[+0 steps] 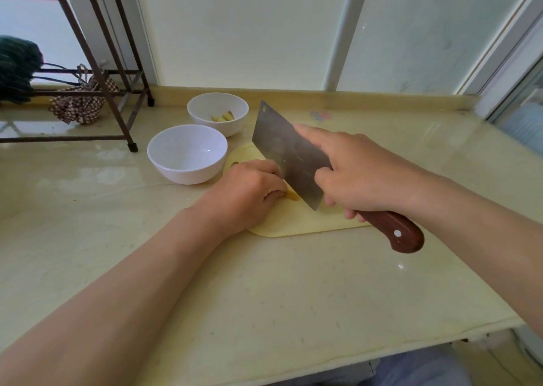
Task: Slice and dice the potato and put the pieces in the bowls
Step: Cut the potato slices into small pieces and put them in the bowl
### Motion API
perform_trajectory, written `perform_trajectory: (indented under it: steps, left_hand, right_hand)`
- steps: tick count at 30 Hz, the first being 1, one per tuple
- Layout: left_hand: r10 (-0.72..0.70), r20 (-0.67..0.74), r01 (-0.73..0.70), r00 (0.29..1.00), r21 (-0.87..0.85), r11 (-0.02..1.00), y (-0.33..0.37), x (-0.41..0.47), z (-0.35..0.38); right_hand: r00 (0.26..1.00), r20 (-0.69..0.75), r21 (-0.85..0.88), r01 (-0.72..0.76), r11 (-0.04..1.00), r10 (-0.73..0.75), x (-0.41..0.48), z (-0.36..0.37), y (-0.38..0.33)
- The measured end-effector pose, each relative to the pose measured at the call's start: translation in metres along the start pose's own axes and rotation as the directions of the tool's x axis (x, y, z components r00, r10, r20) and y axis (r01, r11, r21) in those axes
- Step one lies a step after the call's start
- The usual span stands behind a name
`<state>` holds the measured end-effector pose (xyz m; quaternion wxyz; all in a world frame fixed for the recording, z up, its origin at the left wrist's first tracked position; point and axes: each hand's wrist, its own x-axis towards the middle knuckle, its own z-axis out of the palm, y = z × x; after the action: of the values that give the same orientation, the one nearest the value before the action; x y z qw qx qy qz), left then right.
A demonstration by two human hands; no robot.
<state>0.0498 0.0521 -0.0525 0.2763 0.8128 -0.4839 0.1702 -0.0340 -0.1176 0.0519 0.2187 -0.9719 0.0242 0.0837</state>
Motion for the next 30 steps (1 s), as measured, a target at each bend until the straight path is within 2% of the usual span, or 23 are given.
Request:
perform_trajectory:
  steps: [10, 21, 23, 30]
  left_hand:
    - [-0.009, -0.001, 0.009, 1.0, -0.009, 1.0, -0.002, -0.001, 0.003]
    - [-0.016, 0.0, 0.016, 1.0, -0.025, 1.0, -0.002, 0.0, 0.004]
    - [-0.013, -0.003, 0.013, 1.0, -0.023, 1.0, -0.002, 0.0, 0.004]
    - [-0.023, -0.025, 0.023, 0.999, -0.007, 1.0, 0.001, -0.002, 0.003]
  right_hand:
    - [1.0, 0.017, -0.049, 0.026, 0.998, -0.026, -0.001, 0.001, -0.003]
    - [0.997, 0.035, -0.18, 0.081, 0.98, -0.075, 0.007, 0.014, -0.006]
    - [0.998, 0.01, -0.149, 0.07, 0.986, -0.069, 0.013, 0.019, -0.008]
    - [0.998, -0.057, 0.169, -0.012, 0.986, 0.022, 0.025, 0.009, 0.005]
